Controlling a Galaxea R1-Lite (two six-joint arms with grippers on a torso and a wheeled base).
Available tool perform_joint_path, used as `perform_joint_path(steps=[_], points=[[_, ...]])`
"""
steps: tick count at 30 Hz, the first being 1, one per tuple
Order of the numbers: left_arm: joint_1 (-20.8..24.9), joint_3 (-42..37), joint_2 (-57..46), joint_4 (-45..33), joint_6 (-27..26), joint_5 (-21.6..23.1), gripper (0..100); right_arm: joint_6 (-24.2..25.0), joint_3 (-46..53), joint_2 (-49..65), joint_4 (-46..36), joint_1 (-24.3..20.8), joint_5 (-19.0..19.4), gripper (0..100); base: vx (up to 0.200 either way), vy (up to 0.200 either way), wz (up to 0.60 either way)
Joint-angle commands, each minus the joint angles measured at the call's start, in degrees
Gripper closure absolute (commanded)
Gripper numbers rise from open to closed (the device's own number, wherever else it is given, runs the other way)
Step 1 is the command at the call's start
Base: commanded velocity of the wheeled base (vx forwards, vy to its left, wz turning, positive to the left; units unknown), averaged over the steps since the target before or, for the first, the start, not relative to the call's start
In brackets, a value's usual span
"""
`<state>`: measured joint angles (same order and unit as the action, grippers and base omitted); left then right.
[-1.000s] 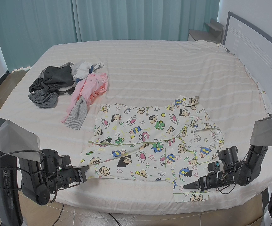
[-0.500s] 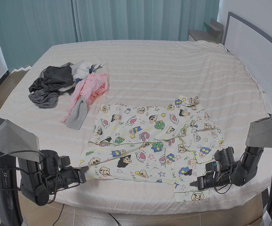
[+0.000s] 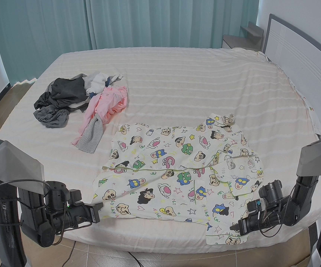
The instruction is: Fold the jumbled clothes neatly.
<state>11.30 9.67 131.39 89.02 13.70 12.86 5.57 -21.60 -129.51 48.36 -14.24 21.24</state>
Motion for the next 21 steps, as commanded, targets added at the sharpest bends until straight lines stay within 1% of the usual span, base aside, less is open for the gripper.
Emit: perform_joint_path(steps=[1,10,13,14,15,18,21], points=[[1.18,-2.72,-0.52,0.98,-0.78,0.06,100,-0.74,2.62,1.72,0.24,-0.09,0.21,100,0.000,0.000,0.00],[1.80,-5.98,-0.08,0.98,-1.75,-0.29,100,-1.35,6.66,3.83,0.16,-0.79,0.47,100,0.000,0.000,0.00],[1.71,-5.98,0.80,0.98,-1.75,-1.70,100,-1.70,7.54,3.92,0.24,-0.97,0.56,100,0.000,0.000,0.00],[1.80,-6.06,1.85,0.98,-1.84,-2.93,100,-1.97,8.07,4.01,0.24,-1.41,1.09,100,0.000,0.000,0.00],[1.88,-6.24,2.38,0.98,-1.84,-3.11,100,-2.06,8.42,4.09,0.33,-1.49,1.26,100,0.000,0.000,0.00],[2.15,-7.21,2.73,0.98,-1.75,-2.67,100,-1.97,9.03,5.41,0.33,-1.58,1.70,100,0.000,0.000,0.00],[2.23,-6.68,2.56,0.98,-1.40,-2.49,100,-1.70,9.12,6.99,0.33,-1.58,3.20,100,0.000,0.000,0.00]])
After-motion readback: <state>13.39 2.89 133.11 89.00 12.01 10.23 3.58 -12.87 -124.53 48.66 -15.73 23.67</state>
